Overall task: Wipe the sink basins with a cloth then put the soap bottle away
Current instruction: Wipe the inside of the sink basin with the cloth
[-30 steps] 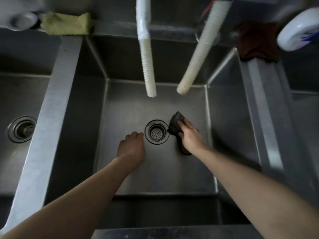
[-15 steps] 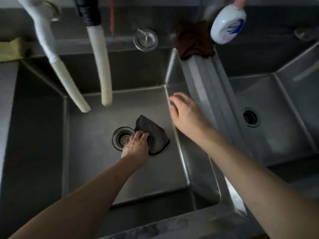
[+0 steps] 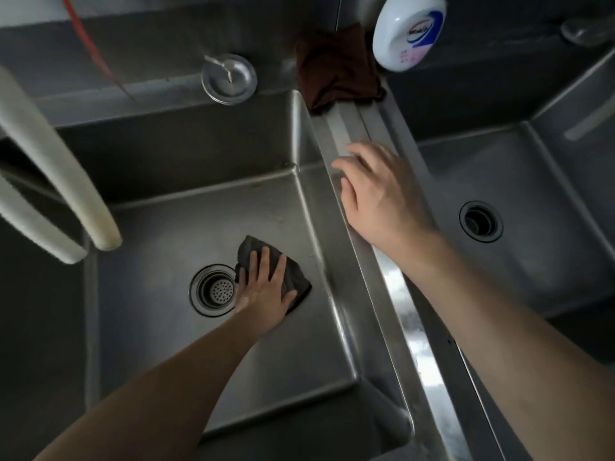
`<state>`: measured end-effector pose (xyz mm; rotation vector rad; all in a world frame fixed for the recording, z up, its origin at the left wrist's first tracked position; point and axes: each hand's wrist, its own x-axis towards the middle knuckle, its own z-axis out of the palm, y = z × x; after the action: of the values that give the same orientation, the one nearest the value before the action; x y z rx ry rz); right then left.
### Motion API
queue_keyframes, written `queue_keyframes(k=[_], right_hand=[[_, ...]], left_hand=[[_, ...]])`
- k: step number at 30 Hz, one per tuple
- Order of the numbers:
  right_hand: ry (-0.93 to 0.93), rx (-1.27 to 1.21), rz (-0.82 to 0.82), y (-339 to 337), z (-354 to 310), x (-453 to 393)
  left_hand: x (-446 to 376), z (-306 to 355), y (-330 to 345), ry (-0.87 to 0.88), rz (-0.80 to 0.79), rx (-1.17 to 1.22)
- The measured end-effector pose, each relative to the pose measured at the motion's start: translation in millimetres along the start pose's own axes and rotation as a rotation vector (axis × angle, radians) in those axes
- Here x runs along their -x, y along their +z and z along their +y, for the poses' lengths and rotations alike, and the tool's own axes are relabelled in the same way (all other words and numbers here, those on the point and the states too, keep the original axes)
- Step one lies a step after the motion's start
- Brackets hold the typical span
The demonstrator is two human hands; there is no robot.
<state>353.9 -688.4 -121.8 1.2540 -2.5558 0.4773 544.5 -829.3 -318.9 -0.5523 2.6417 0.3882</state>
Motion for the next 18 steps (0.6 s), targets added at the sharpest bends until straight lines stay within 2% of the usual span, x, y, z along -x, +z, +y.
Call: queue_keyframes(k=[8, 15, 18], right_hand=[[0.071, -0.060, -0.012, 8, 6, 1], [0.085, -0.102, -0.008, 8, 7, 1], [0.085, -0.096, -0.037, 8, 7, 0]], left_hand=[[-42, -3, 3, -0.024, 0.139, 0.034], [-112, -24, -33, -0.160, 0.239, 0.212], [-138, -30, -47, -0.253, 0.236, 0.248]])
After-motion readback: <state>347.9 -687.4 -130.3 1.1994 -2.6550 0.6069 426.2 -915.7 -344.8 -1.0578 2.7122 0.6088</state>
